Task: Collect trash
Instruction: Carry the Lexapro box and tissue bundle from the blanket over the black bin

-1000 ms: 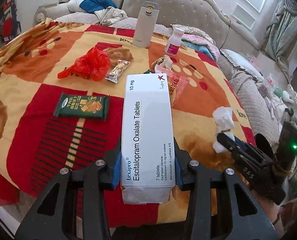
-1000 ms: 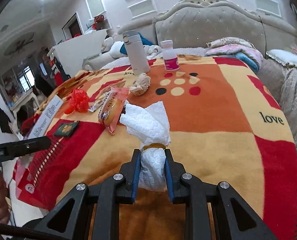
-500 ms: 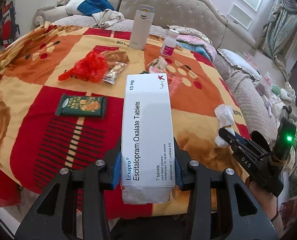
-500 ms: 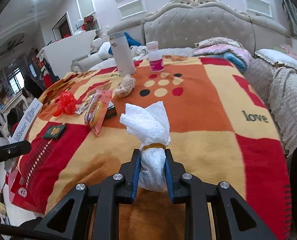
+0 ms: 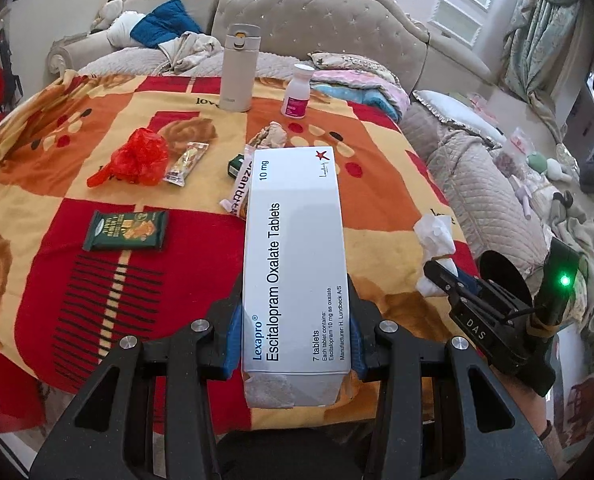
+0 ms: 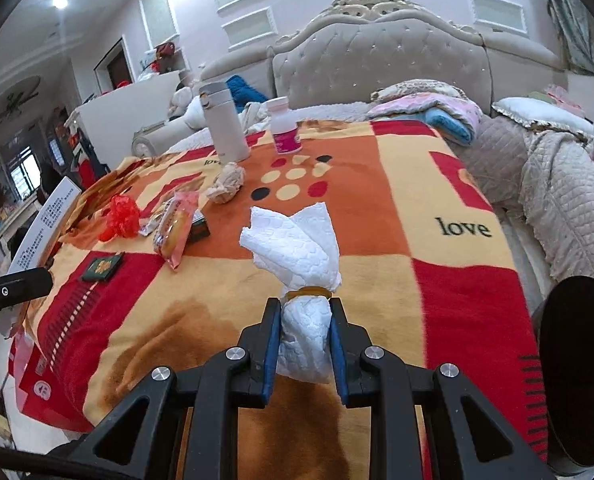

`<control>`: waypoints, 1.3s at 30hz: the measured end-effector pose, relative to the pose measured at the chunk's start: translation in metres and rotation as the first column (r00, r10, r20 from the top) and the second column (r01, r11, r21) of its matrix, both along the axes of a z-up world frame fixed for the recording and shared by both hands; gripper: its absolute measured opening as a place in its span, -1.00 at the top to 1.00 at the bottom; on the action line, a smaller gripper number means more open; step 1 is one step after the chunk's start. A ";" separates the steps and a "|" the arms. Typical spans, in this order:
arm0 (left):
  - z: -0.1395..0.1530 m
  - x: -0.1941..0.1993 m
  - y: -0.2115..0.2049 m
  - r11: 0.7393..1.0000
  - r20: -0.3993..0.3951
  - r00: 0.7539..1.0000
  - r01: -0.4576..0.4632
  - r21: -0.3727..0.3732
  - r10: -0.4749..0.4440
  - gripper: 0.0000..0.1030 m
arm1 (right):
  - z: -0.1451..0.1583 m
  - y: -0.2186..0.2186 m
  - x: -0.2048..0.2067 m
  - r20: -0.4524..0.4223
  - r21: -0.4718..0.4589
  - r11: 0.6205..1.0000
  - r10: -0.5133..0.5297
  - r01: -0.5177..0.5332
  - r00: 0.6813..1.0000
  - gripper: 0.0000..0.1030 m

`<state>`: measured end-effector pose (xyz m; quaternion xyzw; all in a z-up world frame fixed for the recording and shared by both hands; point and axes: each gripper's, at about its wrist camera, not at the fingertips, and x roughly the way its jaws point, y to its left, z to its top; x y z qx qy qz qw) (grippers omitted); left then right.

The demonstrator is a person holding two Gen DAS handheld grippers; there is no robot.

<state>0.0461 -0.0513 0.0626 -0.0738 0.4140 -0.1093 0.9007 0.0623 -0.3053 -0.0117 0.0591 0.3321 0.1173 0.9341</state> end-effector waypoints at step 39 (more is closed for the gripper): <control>-0.058 0.037 -0.076 0.998 0.015 0.999 0.045 0.043 -0.046 0.23 | -0.010 -0.054 -0.017 0.033 0.070 0.995 -0.073 0.071 0.997 0.58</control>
